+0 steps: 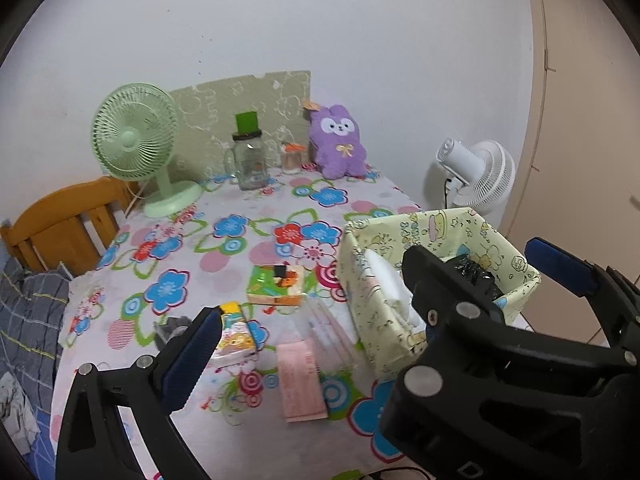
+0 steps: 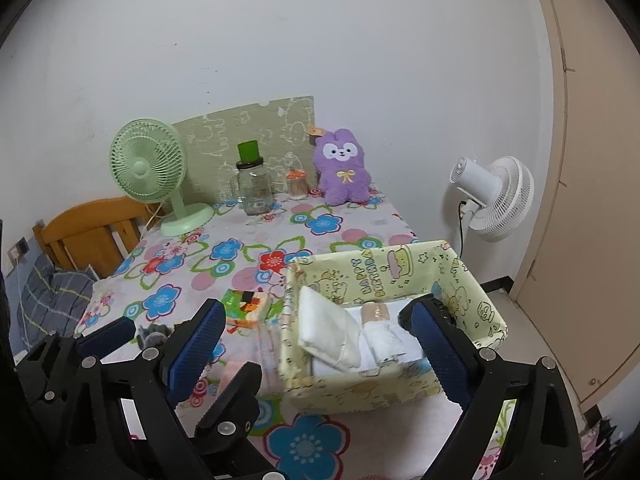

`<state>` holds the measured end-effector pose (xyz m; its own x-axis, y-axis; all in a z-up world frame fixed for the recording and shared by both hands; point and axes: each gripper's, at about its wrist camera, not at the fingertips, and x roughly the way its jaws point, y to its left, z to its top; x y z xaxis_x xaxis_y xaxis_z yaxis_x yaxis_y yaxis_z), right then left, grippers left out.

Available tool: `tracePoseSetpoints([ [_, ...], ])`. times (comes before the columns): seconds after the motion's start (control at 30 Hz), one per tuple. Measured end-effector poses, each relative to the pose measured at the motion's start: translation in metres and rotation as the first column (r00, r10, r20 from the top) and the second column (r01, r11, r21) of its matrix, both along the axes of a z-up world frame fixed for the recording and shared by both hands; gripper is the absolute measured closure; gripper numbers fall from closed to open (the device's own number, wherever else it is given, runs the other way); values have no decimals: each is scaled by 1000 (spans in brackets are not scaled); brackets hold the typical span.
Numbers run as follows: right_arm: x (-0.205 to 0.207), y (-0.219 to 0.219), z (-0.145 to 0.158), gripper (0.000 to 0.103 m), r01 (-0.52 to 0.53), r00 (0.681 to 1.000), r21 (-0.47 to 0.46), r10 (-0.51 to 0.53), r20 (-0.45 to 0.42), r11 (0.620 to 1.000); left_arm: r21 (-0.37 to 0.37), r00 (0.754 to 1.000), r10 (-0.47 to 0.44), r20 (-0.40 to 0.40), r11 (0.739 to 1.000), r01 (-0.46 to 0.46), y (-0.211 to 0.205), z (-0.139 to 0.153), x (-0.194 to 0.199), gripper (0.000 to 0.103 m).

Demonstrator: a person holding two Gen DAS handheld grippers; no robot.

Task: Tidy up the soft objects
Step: 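Withdraw both grippers from the box back over the bed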

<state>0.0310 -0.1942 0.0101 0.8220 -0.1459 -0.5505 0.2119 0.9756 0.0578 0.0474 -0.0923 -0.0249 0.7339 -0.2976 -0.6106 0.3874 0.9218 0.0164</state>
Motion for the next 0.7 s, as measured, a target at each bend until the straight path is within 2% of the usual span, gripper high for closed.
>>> tracePoseSetpoints([
  [0.13, -5, 12, 0, 5, -16, 1000, -8, 16, 7, 1000, -9, 1000, 8, 22, 1000, -7, 14, 1, -7, 0],
  [0.7, -13, 52, -11, 5, -67, 998, -25, 67, 15, 997, -9, 998, 59, 16, 998, -59, 53, -13, -20, 2],
])
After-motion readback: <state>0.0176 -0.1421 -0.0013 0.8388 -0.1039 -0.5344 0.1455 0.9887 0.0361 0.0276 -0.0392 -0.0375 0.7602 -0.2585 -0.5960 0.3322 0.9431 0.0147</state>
